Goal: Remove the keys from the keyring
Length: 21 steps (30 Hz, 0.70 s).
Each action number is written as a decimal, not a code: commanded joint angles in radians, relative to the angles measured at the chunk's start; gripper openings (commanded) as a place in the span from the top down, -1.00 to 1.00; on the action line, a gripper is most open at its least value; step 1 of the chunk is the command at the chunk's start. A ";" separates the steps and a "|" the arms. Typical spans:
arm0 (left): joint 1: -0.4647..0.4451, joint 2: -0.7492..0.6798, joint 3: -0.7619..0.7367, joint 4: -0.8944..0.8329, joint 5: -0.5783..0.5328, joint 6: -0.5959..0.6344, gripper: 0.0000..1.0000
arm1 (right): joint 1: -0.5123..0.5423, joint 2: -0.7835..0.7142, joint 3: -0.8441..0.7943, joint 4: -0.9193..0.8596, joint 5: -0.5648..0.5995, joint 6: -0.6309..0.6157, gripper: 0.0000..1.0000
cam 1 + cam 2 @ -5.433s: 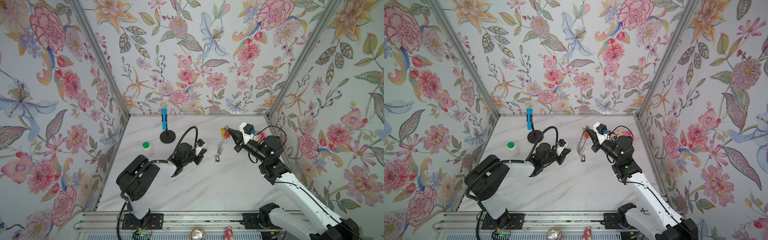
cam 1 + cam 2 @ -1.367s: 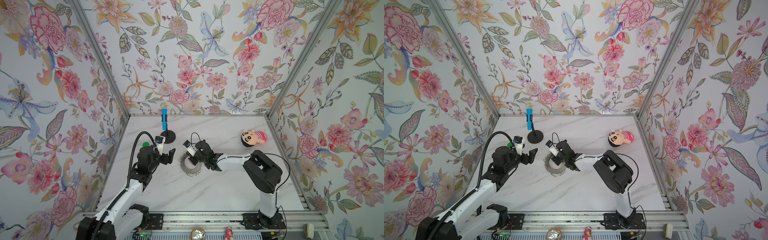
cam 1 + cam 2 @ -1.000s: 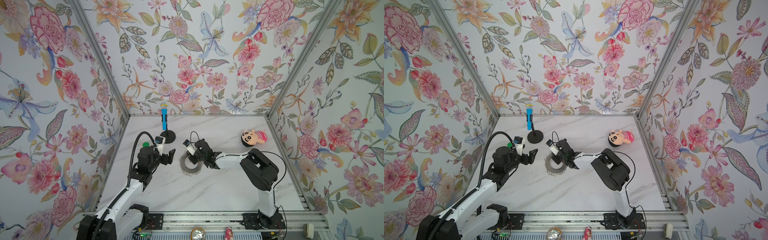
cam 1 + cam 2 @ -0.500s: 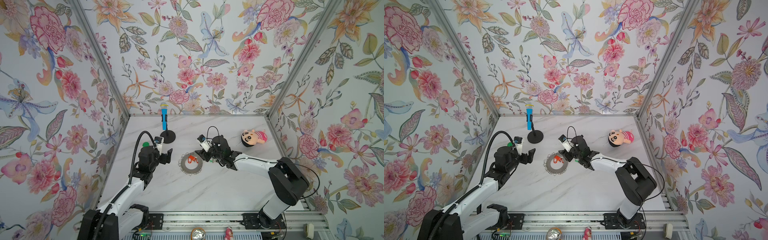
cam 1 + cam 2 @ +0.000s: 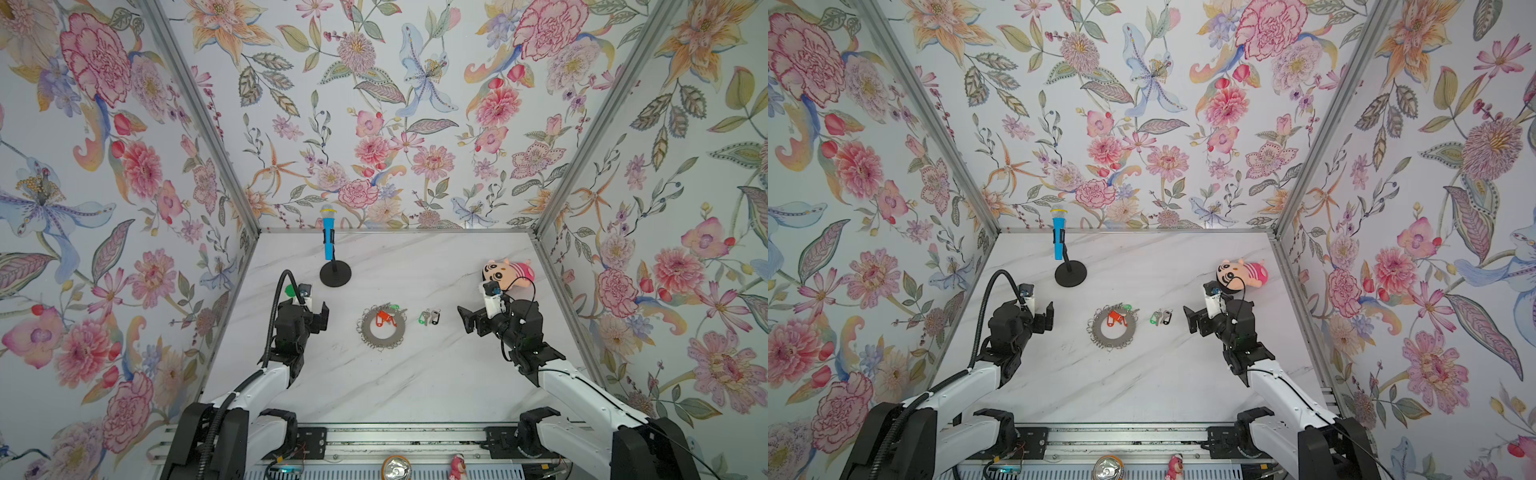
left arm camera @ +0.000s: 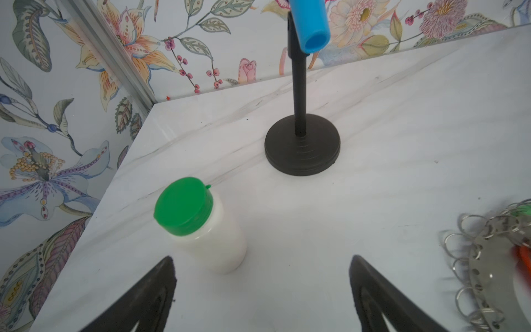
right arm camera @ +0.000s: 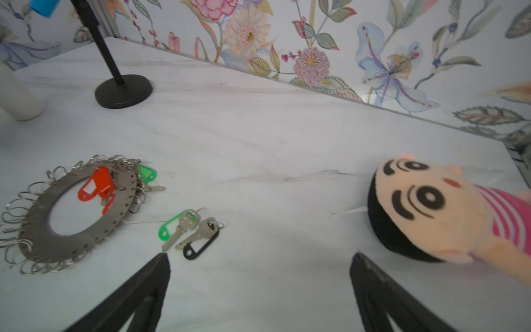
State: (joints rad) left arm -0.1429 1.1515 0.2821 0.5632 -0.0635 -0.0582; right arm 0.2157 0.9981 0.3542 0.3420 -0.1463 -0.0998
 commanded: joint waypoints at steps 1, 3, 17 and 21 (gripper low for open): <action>0.026 0.057 -0.052 0.250 0.009 0.049 -0.92 | -0.062 -0.047 -0.050 0.084 0.099 0.011 -0.98; 0.037 0.091 -0.041 0.292 0.036 0.076 -0.94 | -0.085 -0.027 -0.071 0.107 0.147 -0.021 -0.98; 0.129 0.290 -0.040 0.663 0.247 0.091 -0.99 | -0.164 0.380 -0.102 0.677 0.027 -0.032 -0.99; 0.129 0.311 -0.066 0.715 0.212 0.087 -0.98 | -0.195 0.455 -0.115 0.771 -0.017 -0.008 -0.98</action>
State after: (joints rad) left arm -0.0196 1.4624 0.2371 1.1709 0.1284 0.0448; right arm 0.0406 1.4342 0.2470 0.9813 -0.0994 -0.1337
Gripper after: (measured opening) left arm 0.993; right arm 0.992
